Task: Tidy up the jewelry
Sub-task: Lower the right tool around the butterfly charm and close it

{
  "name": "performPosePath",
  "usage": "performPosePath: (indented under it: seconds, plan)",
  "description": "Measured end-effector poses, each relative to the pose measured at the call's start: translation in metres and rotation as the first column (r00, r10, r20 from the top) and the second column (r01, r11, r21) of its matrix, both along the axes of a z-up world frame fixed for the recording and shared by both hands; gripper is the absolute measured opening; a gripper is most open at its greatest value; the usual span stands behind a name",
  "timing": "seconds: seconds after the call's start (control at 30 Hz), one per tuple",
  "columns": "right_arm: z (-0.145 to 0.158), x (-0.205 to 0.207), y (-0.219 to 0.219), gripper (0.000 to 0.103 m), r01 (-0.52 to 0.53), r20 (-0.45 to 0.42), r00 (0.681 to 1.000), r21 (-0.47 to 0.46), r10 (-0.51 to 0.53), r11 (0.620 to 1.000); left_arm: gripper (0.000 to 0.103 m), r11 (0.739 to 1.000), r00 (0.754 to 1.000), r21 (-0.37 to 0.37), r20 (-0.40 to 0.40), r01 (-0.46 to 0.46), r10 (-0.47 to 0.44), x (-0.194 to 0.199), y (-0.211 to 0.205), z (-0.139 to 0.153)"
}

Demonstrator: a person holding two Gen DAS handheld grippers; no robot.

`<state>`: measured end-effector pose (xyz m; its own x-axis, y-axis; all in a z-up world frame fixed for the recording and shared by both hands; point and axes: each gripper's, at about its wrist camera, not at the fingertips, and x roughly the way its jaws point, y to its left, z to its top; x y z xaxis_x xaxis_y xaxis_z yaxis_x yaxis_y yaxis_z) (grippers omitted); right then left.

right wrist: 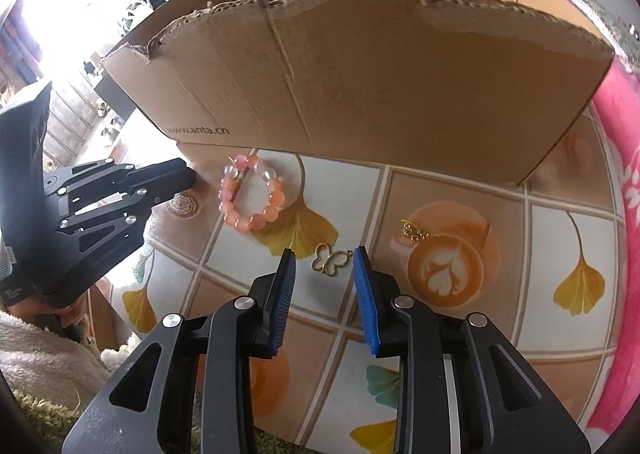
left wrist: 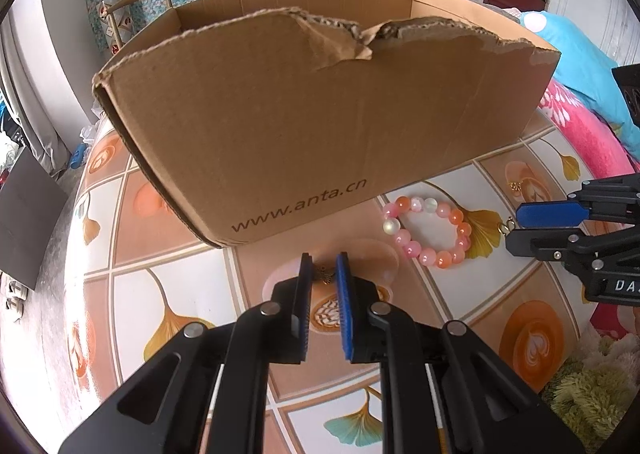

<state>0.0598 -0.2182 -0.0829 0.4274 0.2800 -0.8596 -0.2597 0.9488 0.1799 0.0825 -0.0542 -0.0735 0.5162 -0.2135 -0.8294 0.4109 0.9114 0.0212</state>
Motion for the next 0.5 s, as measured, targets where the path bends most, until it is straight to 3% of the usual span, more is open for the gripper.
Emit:
performPosePath:
  seconds: [0.5]
  plan:
    - [-0.006, -0.016, 0.038, 0.018, -0.025, 0.085, 0.996, -0.143, 0.037, 0.989, 0.012, 1.0, 1.0, -0.002, -0.001, 0.0, 0.0, 0.0, 0.0, 0.0]
